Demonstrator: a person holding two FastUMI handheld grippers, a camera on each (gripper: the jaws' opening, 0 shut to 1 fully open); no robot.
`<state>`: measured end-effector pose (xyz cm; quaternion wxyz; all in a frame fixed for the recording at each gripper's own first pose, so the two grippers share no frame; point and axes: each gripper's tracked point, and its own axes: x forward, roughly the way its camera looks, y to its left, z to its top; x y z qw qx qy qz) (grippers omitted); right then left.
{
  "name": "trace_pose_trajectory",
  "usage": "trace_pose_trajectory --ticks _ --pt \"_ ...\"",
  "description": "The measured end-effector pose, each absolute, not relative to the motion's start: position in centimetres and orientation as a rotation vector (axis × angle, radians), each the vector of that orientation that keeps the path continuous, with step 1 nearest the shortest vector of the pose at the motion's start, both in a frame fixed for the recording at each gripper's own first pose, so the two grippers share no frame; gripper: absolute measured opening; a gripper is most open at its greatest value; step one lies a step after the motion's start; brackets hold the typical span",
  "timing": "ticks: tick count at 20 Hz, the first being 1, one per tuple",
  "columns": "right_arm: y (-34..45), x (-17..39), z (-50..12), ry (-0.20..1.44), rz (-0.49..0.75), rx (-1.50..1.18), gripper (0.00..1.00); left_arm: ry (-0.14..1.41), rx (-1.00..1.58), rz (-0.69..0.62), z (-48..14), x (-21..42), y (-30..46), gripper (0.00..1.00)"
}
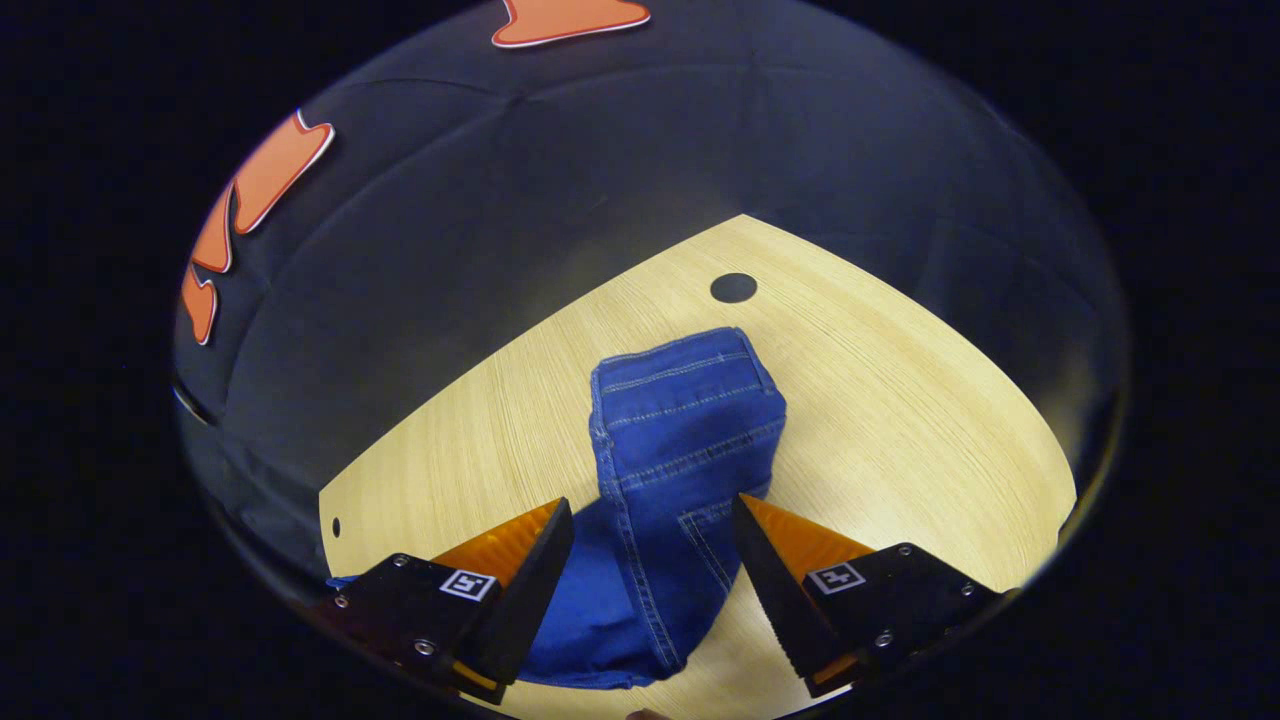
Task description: Grasp the waist and the cuffs of the jeans and fold them to make the two legs overlap; first hold the waist and fold one-third of the jeans toward the cuffs, then hold the cuffs and fold the remaining one-third in the same direction to finish folding.
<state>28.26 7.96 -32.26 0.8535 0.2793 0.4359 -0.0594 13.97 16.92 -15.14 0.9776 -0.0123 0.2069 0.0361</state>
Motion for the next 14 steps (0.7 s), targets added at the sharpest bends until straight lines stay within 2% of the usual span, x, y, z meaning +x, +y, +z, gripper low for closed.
trace_pose_trajectory --ticks 6,10,14 --pt "8.8 32.6 -34.4 0.93 -0.137 0.502 0.97 0.479 0.005 0.122 -17.2 13.1 17.6 0.97" --pt "8.2 34.3 -36.6 0.962 -0.18 0.332 0.97 0.515 0.019 0.162 -18.2 12.7 18.3 0.98" --pt "7.3 33.4 -36.8 1.006 -0.209 0.152 0.88 0.543 0.028 0.185 -19.1 12.7 18.3 0.98"
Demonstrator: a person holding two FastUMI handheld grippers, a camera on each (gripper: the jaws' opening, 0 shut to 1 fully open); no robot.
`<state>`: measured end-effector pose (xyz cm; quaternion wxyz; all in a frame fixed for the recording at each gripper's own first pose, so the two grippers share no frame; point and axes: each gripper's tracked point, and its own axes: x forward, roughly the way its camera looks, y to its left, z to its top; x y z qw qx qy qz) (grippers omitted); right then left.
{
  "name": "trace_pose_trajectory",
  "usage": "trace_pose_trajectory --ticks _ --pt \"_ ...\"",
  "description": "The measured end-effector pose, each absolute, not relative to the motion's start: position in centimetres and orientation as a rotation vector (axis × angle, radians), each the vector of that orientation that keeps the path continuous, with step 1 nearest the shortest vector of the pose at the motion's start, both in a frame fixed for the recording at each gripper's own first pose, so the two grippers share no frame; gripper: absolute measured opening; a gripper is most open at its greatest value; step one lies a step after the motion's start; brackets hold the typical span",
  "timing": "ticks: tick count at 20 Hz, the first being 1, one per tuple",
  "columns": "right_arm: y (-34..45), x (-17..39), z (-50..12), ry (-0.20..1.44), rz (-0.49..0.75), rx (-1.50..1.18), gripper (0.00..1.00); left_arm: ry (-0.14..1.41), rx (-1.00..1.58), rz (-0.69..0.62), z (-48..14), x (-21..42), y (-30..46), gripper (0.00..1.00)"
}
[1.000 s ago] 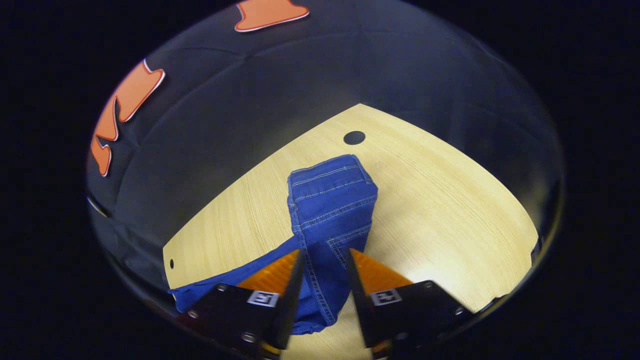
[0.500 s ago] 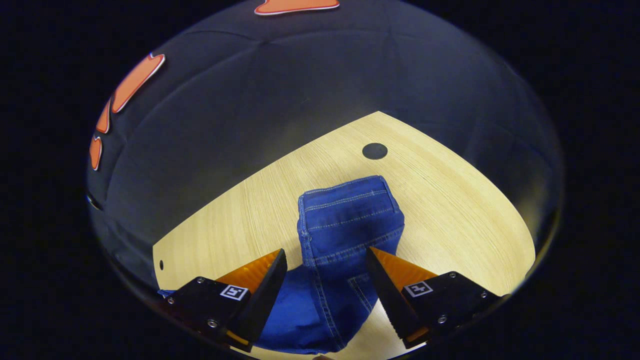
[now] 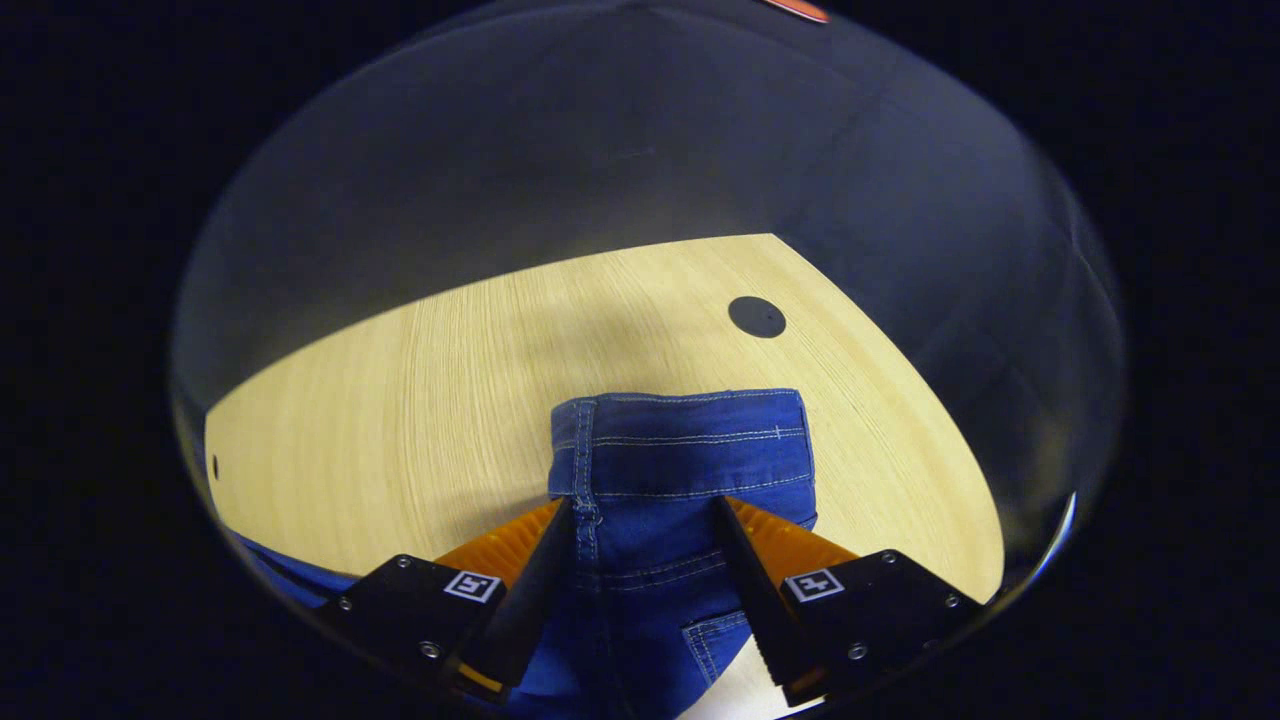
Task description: Grasp the waist and the cuffs of the jeans and fold them to make the two legs overlap; first hold the waist and fold one-third of the jeans toward the cuffs, then hold the cuffs and fold the remaining one-third in the same direction to finish folding.
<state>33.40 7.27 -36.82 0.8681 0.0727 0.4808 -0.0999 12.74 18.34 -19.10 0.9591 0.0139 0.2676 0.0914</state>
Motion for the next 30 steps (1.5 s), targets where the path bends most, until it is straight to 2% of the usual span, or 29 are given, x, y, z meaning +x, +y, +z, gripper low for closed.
trace_pose_trajectory --ticks 3,4,5,8,9,10,11,13,14,18,24,30 --pt "7.1 33.6 -36.7 1.002 -0.202 0.087 0.86 0.574 0.015 0.185 -20.1 12.8 18.2 0.97" --pt "6.9 33.5 -36.7 0.999 -0.194 0.092 0.76 0.577 0.011 0.181 -20.5 12.9 18.1 0.98" --pt "6.8 33.4 -36.4 1.002 -0.182 0.102 0.71 0.579 0.009 0.176 -20.7 12.9 17.9 0.98" --pt "6.2 32.8 -36.1 1.001 -0.155 0.264 0.3 0.582 0.009 0.162 -21.1 13.2 17.6 0.98" --pt "6.2 32.9 -35.3 0.968 -0.142 0.328 0.25 0.584 0.009 0.156 -21.3 13.4 17.6 0.98" --pt "5.2 32.3 -34.3 0.928 -0.201 0.431 0.29 0.583 0.012 0.152 -21.1 13.4 17.5 0.97" --pt "5.6 33.0 -34.4 0.929 -0.182 0.529 0.11 0.582 0.013 0.146 -21.0 13.6 17.4 0.98" --pt "4.6 32.2 -32.9 0.908 -0.163 0.665 0.07 0.581 0.012 0.13 -21.0 14.0 17.2 0.98" --pt "4.6 32.6 -32.4 0.884 -0.161 0.724 0.1 0.577 0.013 0.122 -21.0 14.2 17.1 0.98" --pt "6.0 33.6 -32.5 0.782 -0.153 0.915 0.1 0.572 0.01 0.081 -20.9 14.8 16.3 0.98" --pt "6.0 34.4 -31.8 0.677 -0.072 0.904 0.1 0.556 -0.004 0.032 -20.5 15.2 16.1 0.98" --pt "6.8 34.3 -31.7 0.619 0.114 0.837 0.1 0.533 -0.037 0.027 -20.0 14.8 18.2 0.98"
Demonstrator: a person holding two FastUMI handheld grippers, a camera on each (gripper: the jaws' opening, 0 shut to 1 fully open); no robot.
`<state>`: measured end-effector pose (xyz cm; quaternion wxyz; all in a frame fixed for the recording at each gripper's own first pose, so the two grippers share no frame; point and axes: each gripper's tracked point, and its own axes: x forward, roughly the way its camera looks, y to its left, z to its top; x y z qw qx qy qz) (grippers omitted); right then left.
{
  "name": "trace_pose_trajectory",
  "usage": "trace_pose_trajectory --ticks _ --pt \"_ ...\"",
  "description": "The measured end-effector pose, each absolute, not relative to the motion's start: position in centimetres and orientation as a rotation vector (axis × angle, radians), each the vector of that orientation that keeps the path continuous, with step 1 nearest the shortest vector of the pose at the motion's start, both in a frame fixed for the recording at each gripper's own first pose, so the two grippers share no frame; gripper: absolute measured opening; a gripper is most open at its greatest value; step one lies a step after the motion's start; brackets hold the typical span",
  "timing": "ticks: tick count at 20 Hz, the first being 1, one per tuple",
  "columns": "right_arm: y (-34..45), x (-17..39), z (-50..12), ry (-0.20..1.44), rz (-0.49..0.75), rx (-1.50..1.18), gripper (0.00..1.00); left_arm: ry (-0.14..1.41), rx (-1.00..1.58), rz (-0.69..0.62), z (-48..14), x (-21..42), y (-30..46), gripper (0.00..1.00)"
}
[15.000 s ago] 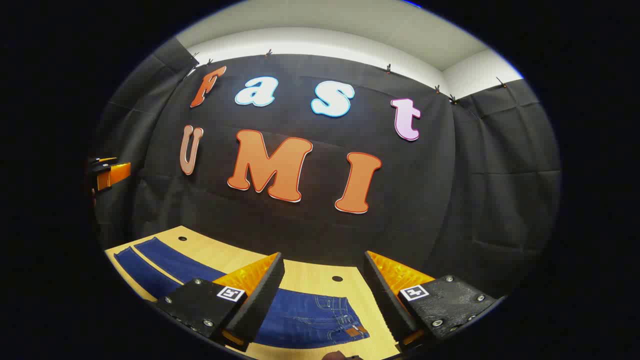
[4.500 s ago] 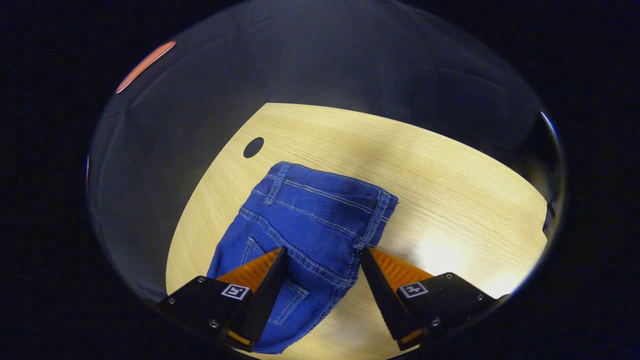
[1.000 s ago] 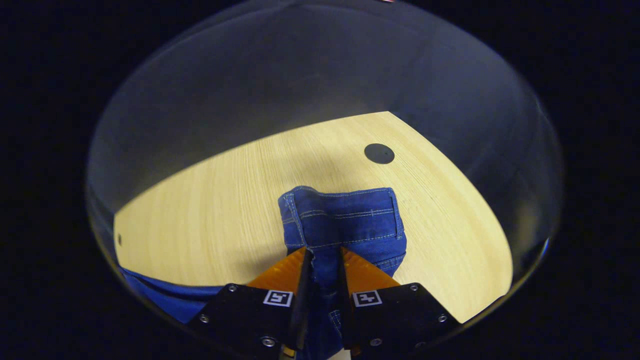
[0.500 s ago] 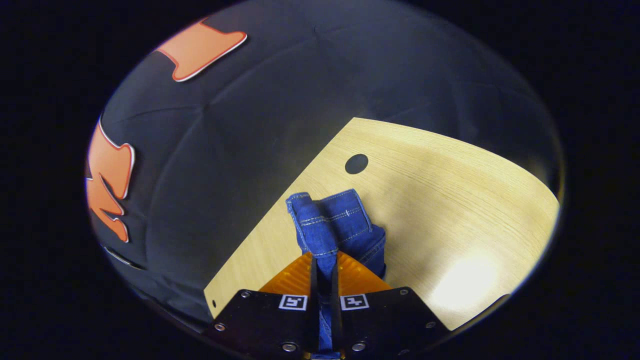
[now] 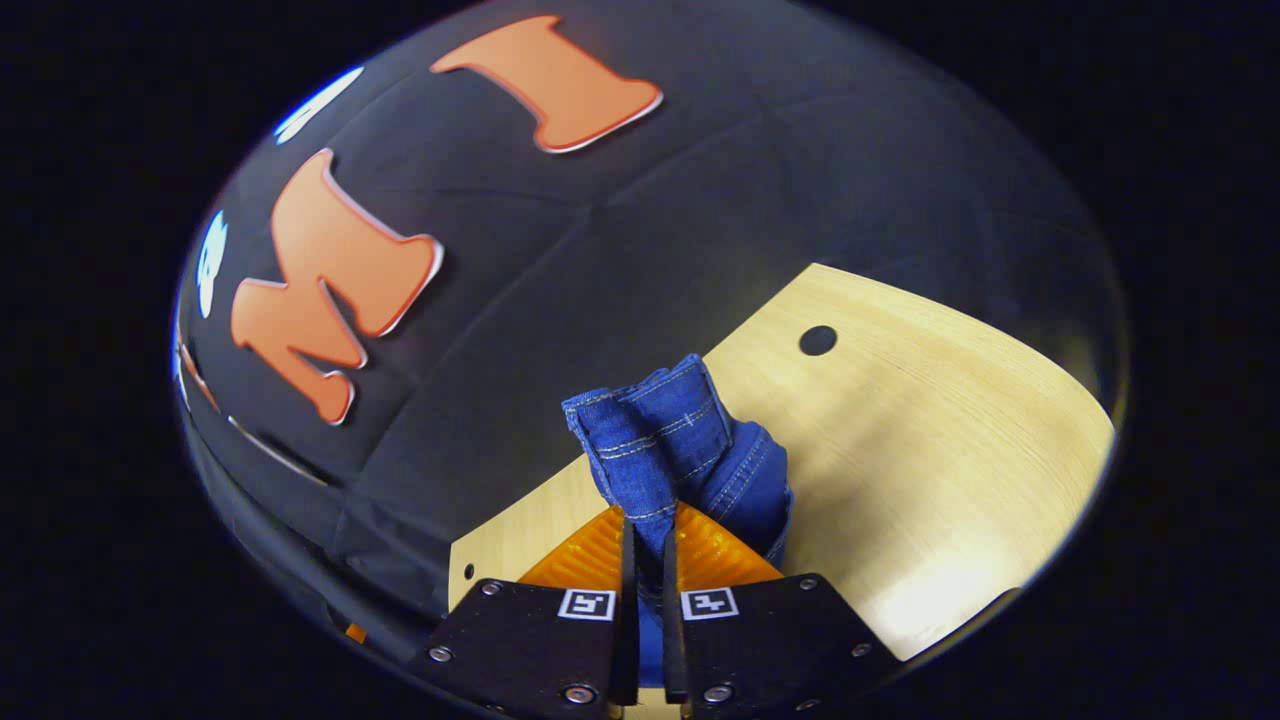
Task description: Grasp the waist and the cuffs of the jeans and fold them to make the two legs overlap; first hold the waist and fold one-third of the jeans toward the cuffs, then hold the cuffs and fold the remaining one-third in the same direction to finish folding.
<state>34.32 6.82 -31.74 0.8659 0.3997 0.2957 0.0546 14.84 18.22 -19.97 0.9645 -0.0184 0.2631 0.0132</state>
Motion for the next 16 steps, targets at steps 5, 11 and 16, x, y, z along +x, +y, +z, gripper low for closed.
trace_pose_trajectory --ticks 5,11,16 --pt "6.8 34.0 -32.5 0.616 0.262 0.683 0.1 0.517 -0.059 0.058 -19.5 14.1 21.4 0.98" --pt "5.8 33.9 -32.6 0.675 0.392 0.456 0.1 0.521 -0.069 0.108 -20.0 12.1 25.4 0.97" --pt "2.5 33.9 -31.6 0.722 0.432 0.19 0.1 0.569 -0.102 0.149 -22.0 10.7 28.2 0.97"
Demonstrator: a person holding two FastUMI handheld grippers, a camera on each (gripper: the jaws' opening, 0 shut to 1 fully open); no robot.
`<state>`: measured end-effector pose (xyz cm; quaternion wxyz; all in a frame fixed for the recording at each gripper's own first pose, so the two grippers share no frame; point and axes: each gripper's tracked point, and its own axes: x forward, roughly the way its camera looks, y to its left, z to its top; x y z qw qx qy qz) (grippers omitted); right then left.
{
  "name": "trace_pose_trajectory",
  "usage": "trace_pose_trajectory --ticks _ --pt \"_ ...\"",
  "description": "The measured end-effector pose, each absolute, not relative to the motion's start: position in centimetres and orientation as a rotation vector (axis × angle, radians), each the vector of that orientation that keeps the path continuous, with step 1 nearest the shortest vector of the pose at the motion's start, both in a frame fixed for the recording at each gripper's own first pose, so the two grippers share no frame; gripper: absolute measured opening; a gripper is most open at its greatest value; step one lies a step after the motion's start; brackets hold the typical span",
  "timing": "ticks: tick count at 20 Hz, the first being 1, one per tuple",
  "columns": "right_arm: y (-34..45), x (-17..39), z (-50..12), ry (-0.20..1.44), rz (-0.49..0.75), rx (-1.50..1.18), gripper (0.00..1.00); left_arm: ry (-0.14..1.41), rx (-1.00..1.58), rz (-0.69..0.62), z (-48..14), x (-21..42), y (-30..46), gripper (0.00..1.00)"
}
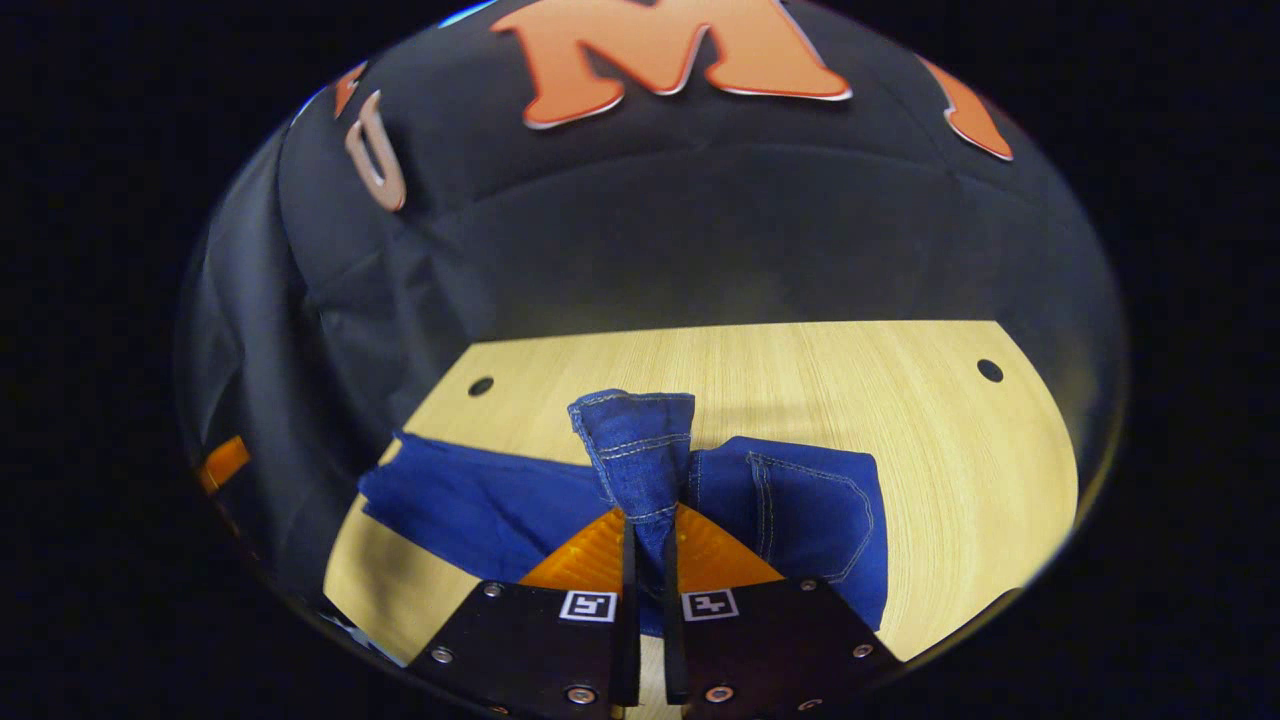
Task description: Grasp the waist and the cuffs of the jeans and fold them to make the two legs overlap; first hold the waist and fold one-third of the jeans toward the cuffs, then hold the cuffs and fold the remaining one-third in the same direction to finish folding.
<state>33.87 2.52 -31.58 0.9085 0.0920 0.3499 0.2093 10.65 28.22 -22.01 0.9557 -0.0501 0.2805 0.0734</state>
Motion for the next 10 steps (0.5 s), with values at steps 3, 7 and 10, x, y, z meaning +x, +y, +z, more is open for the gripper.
trace_pose_trajectory --ticks 3,7,10 --pt "1.8 34.1 -30.4 0.728 0.449 0.17 0.1 0.605 -0.132 0.167 -23.1 10.1 29.5 0.97" --pt "2.2 35.5 -28.1 0.688 0.417 0.298 0.79 0.618 -0.153 0.172 -23.9 9.6 30.4 0.97" --pt "0.5 35.8 -27.0 0.656 0.382 0.289 0.84 0.659 -0.203 0.162 -25.5 9.6 30.5 0.98"
